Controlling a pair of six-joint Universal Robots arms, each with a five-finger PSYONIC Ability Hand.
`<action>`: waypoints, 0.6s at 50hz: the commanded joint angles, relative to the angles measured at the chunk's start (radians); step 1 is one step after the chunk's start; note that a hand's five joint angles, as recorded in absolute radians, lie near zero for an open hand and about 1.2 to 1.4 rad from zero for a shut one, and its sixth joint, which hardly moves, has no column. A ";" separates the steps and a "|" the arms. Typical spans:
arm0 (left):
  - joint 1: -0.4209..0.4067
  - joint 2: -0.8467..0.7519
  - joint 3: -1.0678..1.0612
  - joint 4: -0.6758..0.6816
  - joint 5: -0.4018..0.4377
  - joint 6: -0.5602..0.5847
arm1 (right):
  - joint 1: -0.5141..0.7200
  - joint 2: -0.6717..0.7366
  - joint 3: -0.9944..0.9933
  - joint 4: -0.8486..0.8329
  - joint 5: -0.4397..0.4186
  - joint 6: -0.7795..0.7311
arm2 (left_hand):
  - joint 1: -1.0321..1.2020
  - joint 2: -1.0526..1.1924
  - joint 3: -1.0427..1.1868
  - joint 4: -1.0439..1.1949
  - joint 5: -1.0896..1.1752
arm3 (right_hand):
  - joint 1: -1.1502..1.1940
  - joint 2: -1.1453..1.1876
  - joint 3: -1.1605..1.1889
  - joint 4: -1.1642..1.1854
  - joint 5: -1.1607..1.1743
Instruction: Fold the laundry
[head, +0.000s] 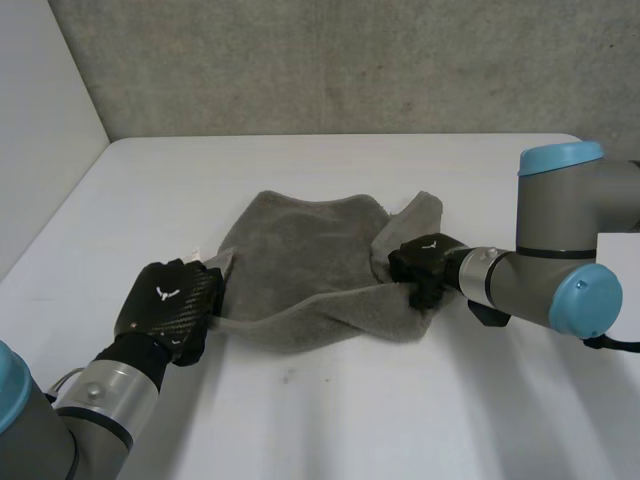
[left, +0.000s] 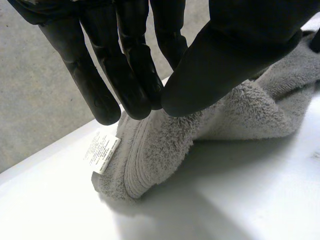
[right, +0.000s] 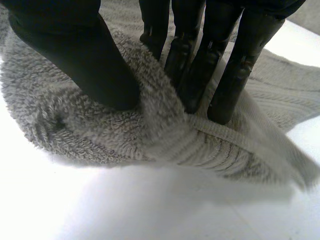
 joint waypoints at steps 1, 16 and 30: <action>0.008 -0.010 0.007 0.021 0.000 0.000 | -0.012 -0.152 0.109 -0.024 -0.006 0.012 | 0.206 0.179 0.180 0.179 0.183 | 0.448 0.235 0.239 0.238 0.279; 0.014 -0.069 0.094 -0.025 0.005 0.069 | -0.157 -0.519 0.699 -0.461 -0.045 -0.007 | -0.983 -1.010 -1.009 -1.010 -1.005 | 0.448 0.235 0.239 0.238 0.279; 0.187 -0.087 0.171 -0.059 0.227 0.072 | -0.192 -0.522 0.772 -0.635 -0.032 -0.091 | -0.865 -0.893 -0.891 -0.892 -0.888 | 0.448 0.235 0.239 0.238 0.279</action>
